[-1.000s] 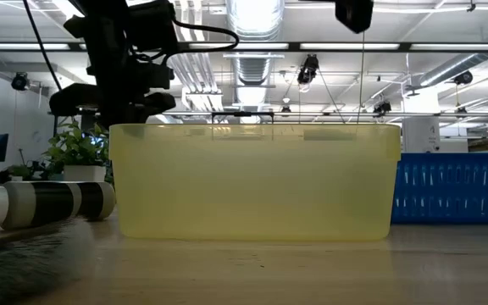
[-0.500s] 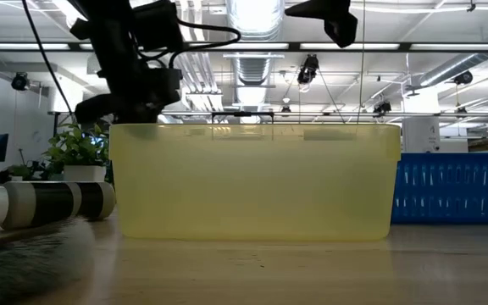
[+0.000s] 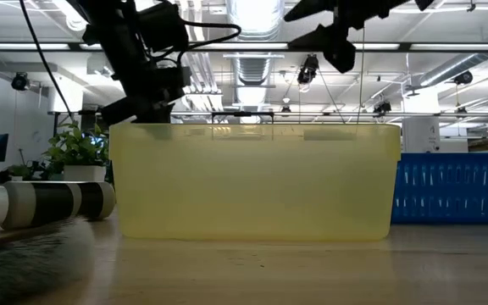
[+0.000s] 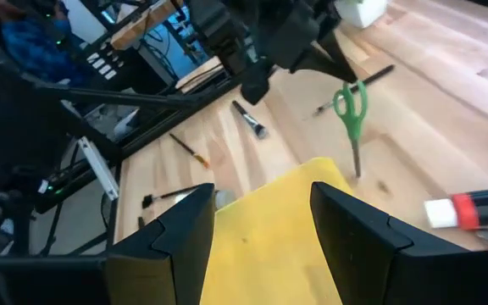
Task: Pick & Place Paint Supplies
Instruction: Put the green scissors into the green bin
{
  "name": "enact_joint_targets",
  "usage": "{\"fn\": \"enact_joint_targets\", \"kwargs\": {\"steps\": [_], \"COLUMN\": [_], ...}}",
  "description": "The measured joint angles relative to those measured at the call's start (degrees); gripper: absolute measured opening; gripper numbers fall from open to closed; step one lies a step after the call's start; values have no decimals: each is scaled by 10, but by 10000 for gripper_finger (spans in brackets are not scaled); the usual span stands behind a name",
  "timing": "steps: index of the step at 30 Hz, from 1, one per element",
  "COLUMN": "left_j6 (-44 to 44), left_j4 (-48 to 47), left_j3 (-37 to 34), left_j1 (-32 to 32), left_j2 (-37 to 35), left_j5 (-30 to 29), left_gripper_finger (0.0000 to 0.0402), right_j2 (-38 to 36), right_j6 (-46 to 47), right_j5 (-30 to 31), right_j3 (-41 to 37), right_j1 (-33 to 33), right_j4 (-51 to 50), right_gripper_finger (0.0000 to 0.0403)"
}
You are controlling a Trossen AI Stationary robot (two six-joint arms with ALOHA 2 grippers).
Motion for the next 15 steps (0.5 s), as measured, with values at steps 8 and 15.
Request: {"fn": "enact_joint_targets", "kwargs": {"steps": [8, 15], "left_j6": [0, -2], "left_j4": [10, 6], "left_j3": [0, -1], "left_j1": [1, 1], "left_j2": [0, 0], "left_j5": [0, 2], "left_gripper_finger": [0, 0], "right_j2": [35, 112], "right_j6": [-27, -42], "right_j5": [-76, -163], "right_j3": [-9, 2], "right_j1": [-90, -142], "right_j4": [10, 47], "right_gripper_finger": [194, 194]}}
